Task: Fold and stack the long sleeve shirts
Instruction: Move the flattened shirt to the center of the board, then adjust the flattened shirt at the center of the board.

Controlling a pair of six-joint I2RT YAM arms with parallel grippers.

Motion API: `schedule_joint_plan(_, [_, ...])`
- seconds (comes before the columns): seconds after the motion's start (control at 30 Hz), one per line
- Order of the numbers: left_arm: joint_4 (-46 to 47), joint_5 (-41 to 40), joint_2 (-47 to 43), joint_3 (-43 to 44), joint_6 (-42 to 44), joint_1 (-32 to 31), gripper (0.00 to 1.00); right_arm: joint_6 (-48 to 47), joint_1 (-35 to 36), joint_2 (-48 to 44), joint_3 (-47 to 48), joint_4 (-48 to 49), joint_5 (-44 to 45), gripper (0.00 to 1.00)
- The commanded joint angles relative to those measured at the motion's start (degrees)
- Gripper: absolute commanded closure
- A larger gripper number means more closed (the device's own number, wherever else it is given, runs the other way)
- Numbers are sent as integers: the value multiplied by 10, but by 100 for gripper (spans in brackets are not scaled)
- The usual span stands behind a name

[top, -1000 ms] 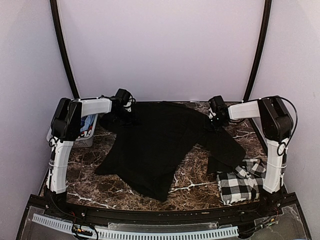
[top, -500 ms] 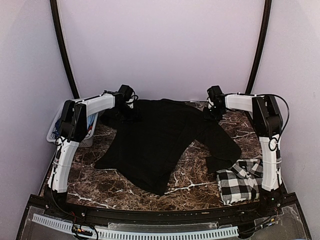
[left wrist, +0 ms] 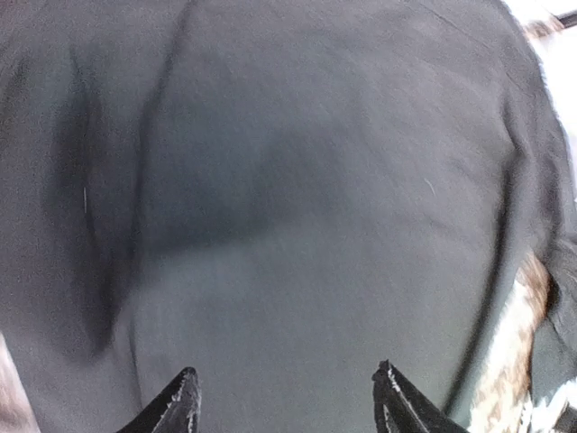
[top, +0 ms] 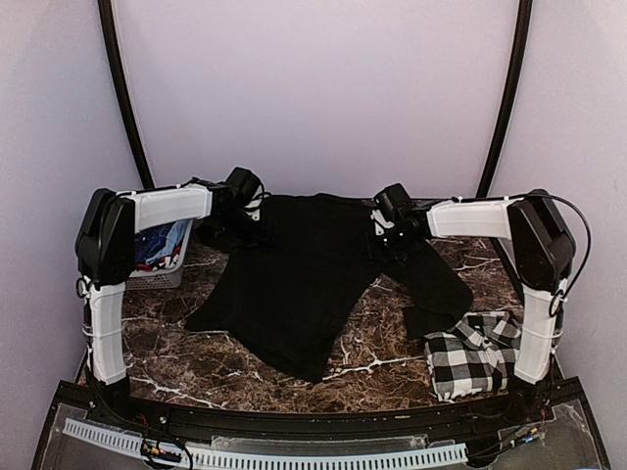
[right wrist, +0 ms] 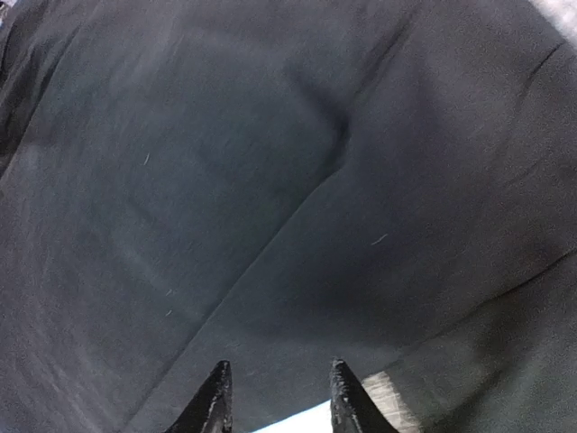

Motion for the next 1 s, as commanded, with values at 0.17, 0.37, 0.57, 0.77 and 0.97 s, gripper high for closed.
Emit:
schedule_joint_plan(0.17, [92, 26, -149, -221, -47, -5, 37, 39, -4, 48, -18, 37, 11, 75])
schedule_joint_plan(0.37, [97, 13, -165, -268, -44, -4, 37, 31, -31, 39, -66, 39, 51, 76])
schedule_joint_plan(0.57, [89, -8, -153, -282, -35, 3, 37, 2, -67, 33, -72, 15, 75, 77])
schedule_joint_plan(0.77, [83, -30, -142, -292, -30, 15, 37, -13, -75, 28, -60, 6, 59, 75])
schedule_joint_plan(0.97, [76, -49, -123, -290, -20, 28, 37, -18, -67, 16, -66, 4, 45, 71])
